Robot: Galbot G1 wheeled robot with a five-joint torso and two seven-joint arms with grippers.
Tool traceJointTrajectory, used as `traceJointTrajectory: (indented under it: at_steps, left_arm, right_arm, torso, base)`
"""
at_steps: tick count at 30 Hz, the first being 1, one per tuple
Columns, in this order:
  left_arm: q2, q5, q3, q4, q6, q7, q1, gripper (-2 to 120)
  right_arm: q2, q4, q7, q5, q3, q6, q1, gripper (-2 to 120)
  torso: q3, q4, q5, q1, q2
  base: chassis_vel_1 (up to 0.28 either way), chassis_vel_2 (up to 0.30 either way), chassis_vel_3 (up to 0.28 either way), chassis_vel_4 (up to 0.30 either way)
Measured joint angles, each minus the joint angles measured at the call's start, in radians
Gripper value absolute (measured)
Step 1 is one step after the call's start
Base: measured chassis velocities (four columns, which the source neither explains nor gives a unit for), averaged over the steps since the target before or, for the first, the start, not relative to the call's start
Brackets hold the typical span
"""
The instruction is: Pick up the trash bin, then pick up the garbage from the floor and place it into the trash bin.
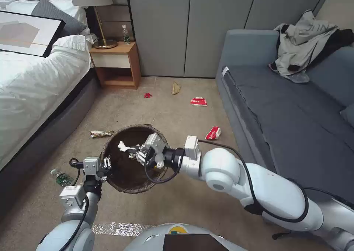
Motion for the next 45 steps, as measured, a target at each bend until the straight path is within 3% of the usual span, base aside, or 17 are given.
traceJointTrajectory:
  at_steps: [3, 6, 10, 13, 23, 27, 38, 45]
  left_arm:
    - [-0.001, 0.000, 0.000, -0.001, 0.000, 0.000, 0.000, 0]
    - [-0.005, 0.000, 0.000, -0.005, 0.001, 0.000, 0.001, 0]
    - [-0.005, 0.001, 0.000, -0.007, 0.001, 0.000, 0.001, 0]
    - [-0.006, 0.002, -0.001, -0.010, 0.000, -0.001, 0.002, 0]
    - [-0.009, 0.005, -0.002, -0.018, -0.002, 0.000, 0.007, 0]
    - [-0.011, 0.008, -0.001, -0.018, -0.004, 0.000, 0.007, 0]
    - [-0.009, 0.014, 0.000, -0.017, -0.008, 0.002, 0.007, 0]
    - [-0.009, 0.014, -0.003, -0.014, -0.010, 0.002, 0.008, 0]
  right_arm:
    - [0.002, -0.001, 0.003, -0.006, -0.006, 0.000, -0.002, 11]
    - [0.016, -0.011, 0.032, -0.019, -0.018, 0.000, -0.010, 31]
    - [0.020, -0.015, 0.046, -0.028, -0.019, 0.001, -0.012, 40]
    - [0.030, -0.015, 0.071, -0.029, -0.013, 0.001, -0.018, 57]
    - [0.024, 0.004, 0.074, -0.041, 0.009, 0.002, -0.046, 93]
    - [0.015, 0.018, 0.074, -0.041, 0.018, 0.002, -0.051, 100]
    - [-0.006, 0.060, 0.073, -0.013, 0.105, 0.005, -0.068, 100]
    - [-0.045, 0.077, 0.063, 0.010, 0.244, 0.015, -0.108, 100]
  torso:
    - [0.000, 0.0000, 0.0000, 0.000, 0.000]
    - [0.000, 0.0001, 0.0001, 0.000, 0.000]
    - [0.000, 0.0000, 0.0000, 0.000, 0.000]
    - [0.000, 0.0001, 0.0001, 0.000, 0.000]
    - [0.000, 0.0001, 0.0001, 0.000, 0.000]
    - [0.000, 0.0000, 0.0002, 0.000, 0.000]
    - [0.000, 0.0001, 0.0002, 0.000, 0.000]
    - [0.000, 0.0001, 0.0003, 0.000, 0.000]
  base:
    - [0.000, 0.000, 0.000, 0.000]
    - [0.000, 0.000, 0.000, 0.000]
    - [0.000, 0.000, 0.000, 0.000]
    - [0.000, 0.000, 0.000, 0.000]
    - [0.000, 0.000, 0.000, 0.000]
    - [0.000, 0.000, 0.000, 0.000]
    - [0.000, 0.000, 0.000, 0.000]
    - [0.000, 0.000, 0.000, 0.000]
